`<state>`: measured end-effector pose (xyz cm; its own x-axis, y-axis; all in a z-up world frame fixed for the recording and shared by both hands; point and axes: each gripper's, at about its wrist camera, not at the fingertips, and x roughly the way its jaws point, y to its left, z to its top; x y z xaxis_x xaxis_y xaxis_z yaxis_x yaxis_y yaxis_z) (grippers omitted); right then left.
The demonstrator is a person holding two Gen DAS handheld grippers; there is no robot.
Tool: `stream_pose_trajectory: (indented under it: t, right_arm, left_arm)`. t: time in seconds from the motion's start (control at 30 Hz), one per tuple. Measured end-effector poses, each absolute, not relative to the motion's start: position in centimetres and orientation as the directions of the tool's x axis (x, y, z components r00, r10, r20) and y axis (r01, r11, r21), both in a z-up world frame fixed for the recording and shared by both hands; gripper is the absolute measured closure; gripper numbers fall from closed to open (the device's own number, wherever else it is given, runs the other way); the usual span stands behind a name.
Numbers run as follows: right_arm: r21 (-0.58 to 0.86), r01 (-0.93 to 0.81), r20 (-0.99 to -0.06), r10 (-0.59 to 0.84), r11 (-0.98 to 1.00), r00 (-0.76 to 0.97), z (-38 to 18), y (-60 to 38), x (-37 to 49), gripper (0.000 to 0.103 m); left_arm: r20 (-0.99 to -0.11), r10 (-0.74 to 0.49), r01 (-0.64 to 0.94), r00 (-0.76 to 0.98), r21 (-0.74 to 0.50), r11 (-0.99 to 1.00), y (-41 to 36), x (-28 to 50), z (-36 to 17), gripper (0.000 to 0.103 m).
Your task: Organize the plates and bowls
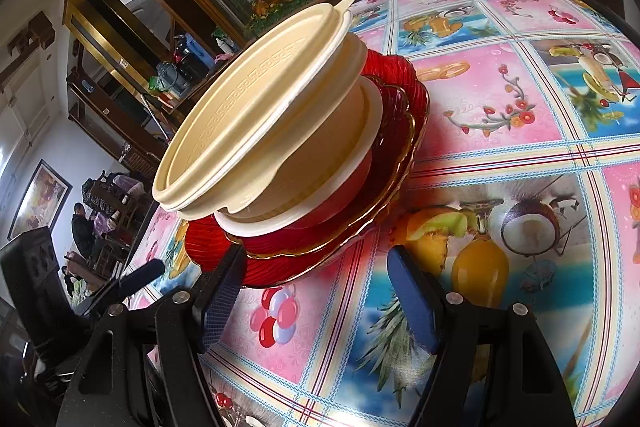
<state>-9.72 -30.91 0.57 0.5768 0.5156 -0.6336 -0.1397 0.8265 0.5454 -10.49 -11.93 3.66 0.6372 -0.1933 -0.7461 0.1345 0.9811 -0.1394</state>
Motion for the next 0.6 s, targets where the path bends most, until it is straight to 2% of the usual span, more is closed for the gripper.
stream_pose_trajectory:
  t: [0.1, 0.17, 0.33, 0.43, 0.6]
  right_arm:
    - [0.503, -0.124, -0.652, 0.47, 0.855, 0.596, 1.0, -31.3, -10.2, 0.019]
    - [0.462, -0.103, -0.66, 0.419, 0.881, 0.623, 1.6, -31.6, -11.0, 0.019]
    - [0.345, -0.065, -0.643, 0.287, 0.936, 0.71, 3.2, -31.3, -13.5, 0.016]
    - [0.292, -0.045, -0.635, 0.229, 0.955, 0.738, 3.9, -30.8, -14.1, 0.014]
    - [0.237, -0.026, -0.614, 0.17, 0.971, 0.771, 4.6, -30.4, -15.0, 0.014]
  left_arm:
    - [-0.698, -0.19, 0.165, 0.69, -0.104, 0.981, -12.2, -12.8, 5.2, 0.007]
    - [-0.662, -0.177, 0.174, 0.729, -0.071, 0.982, -12.3, -14.5, 6.2, 0.001]
    - [-0.588, -0.193, 0.208, 0.785, -0.044, 0.977, -11.9, -17.9, 8.1, 0.0]
    - [-0.555, -0.223, 0.221, 0.802, -0.071, 0.973, -11.3, -19.4, 8.6, 0.0]
    - [-0.586, -0.109, 0.13, 0.803, -0.006, 0.992, -10.7, -20.4, 8.5, 0.0]
